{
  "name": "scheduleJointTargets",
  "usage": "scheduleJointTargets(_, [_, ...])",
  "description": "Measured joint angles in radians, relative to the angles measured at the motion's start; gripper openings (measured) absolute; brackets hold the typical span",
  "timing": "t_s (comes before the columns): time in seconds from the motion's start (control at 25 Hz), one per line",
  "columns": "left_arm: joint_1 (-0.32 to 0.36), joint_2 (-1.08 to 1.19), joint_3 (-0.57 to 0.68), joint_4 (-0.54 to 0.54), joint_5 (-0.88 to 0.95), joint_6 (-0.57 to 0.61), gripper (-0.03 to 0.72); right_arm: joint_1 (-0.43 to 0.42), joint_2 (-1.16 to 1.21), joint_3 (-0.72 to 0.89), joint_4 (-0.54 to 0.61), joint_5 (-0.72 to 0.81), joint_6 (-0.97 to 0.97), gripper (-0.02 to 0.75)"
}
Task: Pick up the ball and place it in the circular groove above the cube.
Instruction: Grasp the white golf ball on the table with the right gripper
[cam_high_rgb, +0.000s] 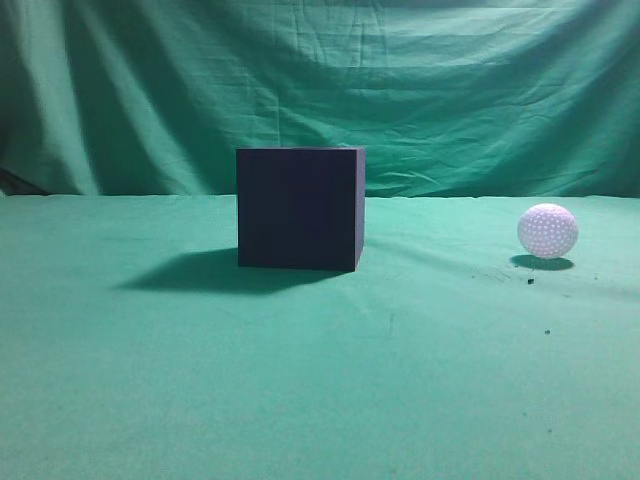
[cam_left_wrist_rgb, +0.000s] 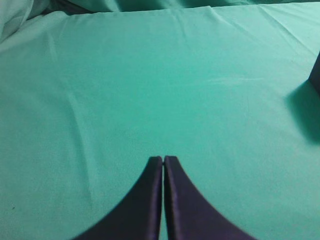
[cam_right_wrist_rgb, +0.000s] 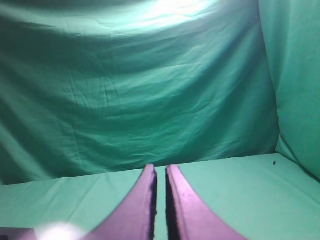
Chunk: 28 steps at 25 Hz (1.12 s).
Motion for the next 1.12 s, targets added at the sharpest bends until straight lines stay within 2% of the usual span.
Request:
scheduleJointTargets(0.16, [0.0,0.0,0.0,0.0,0.0,0.0,0.0,0.0,0.041,-0.091,0.006,0.093,-0.011,0.048])
scheduleJointTargets(0.32, [0.0,0.0,0.0,0.0,0.0,0.0,0.0,0.0,0.214,-0.21,0.025,0.195,-0.02,0.048])
scheduleJointTargets(0.56, [0.0,0.0,0.0,0.0,0.0,0.0,0.0,0.0,0.417,-0.249,0.042,0.108,-0.021,0.048])
scheduleJointTargets(0.72, [0.0,0.0,0.0,0.0,0.0,0.0,0.0,0.0,0.518,-0.269,0.049,0.138,-0.021,0.048])
scheduleJointTargets(0.88, [0.0,0.0,0.0,0.0,0.0,0.0,0.0,0.0,0.673,-0.378,0.049,0.324,-0.085,0.048])
scheduleJointTargets(1.04, [0.0,0.0,0.0,0.0,0.0,0.0,0.0,0.0,0.911,-0.558,0.041,0.604,-0.195,0.048])
scheduleJointTargets(1.08, [0.0,0.0,0.0,0.0,0.0,0.0,0.0,0.0,0.978,-0.597,0.041,0.668,-0.206,0.0])
scheduleJointTargets(1.12, [0.0,0.0,0.0,0.0,0.0,0.0,0.0,0.0,1.041,-0.642,0.041,0.72,-0.209,0.0])
